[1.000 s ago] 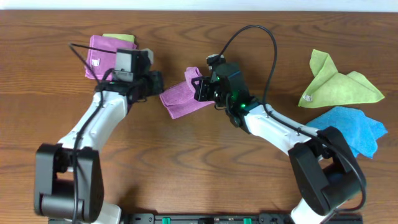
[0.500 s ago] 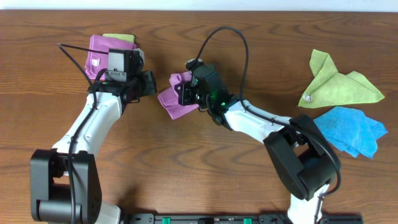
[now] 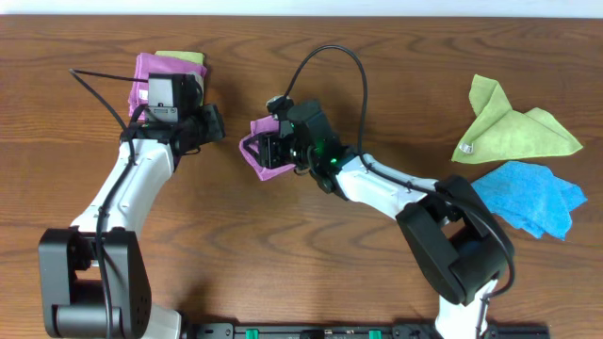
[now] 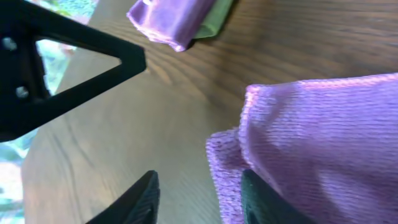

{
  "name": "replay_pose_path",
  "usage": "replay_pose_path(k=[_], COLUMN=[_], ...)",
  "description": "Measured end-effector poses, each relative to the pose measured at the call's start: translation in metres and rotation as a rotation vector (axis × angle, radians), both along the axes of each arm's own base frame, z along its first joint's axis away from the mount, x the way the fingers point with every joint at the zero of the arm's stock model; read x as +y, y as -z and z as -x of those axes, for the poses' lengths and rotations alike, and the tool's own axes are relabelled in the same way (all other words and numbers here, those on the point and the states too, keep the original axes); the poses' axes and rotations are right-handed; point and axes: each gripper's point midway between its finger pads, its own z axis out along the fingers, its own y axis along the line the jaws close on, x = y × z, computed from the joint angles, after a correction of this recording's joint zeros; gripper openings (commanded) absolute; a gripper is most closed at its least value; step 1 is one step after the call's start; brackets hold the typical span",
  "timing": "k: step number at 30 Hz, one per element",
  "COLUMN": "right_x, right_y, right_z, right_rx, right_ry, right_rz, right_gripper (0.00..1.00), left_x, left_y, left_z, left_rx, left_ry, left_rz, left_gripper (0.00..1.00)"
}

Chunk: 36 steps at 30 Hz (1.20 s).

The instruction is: Fold the cloth

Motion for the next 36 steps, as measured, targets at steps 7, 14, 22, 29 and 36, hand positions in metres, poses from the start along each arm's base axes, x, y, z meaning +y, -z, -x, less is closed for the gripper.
replay_pose_path(k=[7,14,22,29,36], right_x=[0.003,-0.019,-0.043,-0.043,-0.013], right_y=[-0.006,-0.012,0.009,0.036,0.051], right_z=[-0.001,-0.028,-0.036,-0.032,-0.004], right_rx=[-0.013,-0.035,0.016,0.059,0.072], right_ry=[-0.018,0.053,0.143,0.143,0.062], right_rz=[-0.029,-0.039,0.062,0.102,0.115], right_gripper=[0.48,0.18,0.01,0.02,0.01], left_x=[0.001,0.001,0.001,0.001,0.001], left_y=[-0.002,-0.005,-0.005,-0.005,-0.005], left_z=[0.0,0.0,0.0,0.0,0.0], left_rx=[-0.005,-0.012,-0.012,-0.012,-0.012], left_ry=[-0.002,-0.002,-0.003,-0.003,-0.003], left_rz=[0.0,0.0,-0.002,-0.002,-0.002], left_gripper=[0.06,0.06,0.06,0.06,0.06])
